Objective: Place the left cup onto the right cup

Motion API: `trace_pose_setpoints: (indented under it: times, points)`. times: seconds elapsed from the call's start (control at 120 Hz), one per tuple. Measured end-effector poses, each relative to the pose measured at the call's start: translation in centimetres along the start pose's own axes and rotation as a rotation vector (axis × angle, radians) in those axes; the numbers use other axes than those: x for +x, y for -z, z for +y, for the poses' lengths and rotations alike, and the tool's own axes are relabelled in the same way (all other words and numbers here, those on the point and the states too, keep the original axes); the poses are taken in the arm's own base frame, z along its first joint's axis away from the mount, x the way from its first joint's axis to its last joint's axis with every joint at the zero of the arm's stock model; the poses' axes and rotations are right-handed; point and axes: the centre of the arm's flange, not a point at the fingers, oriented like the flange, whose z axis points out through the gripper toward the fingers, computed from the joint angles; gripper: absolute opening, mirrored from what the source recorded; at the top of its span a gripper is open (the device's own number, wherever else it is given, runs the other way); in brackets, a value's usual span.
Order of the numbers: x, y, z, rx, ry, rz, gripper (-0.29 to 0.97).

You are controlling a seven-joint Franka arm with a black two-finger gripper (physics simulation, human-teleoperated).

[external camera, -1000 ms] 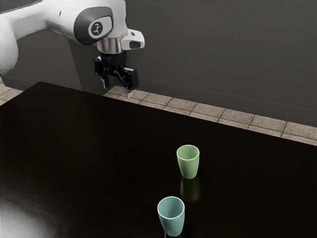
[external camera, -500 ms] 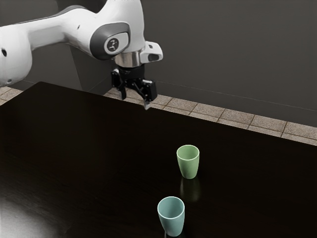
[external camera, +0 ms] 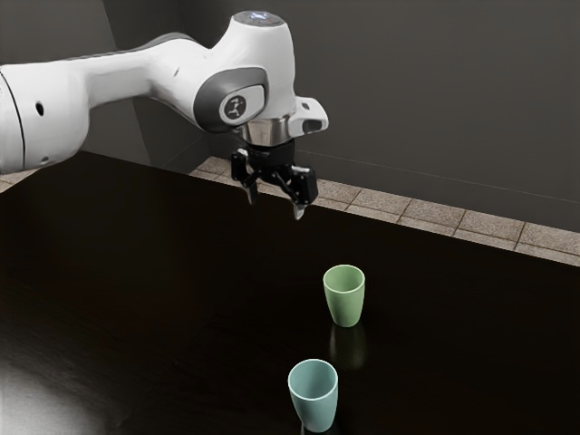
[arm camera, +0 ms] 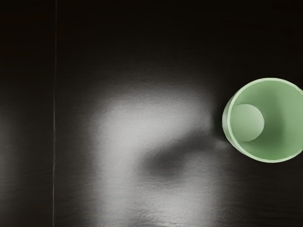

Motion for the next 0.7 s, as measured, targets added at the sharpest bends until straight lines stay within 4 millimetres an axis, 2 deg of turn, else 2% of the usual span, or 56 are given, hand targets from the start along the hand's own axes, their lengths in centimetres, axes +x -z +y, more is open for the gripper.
trace_pose_setpoints:
  times: [0.183, 0.392, 0.7]
  points:
    - [0.3, -2.0, 1.5, -0.011, 0.02, -0.014, 0.68]
    - [0.4, -4.4, 2.2, -0.015, 0.051, -0.022, 0.68]
    - [0.3, -6.3, 3.6, -0.036, 0.084, -0.005, 0.68]
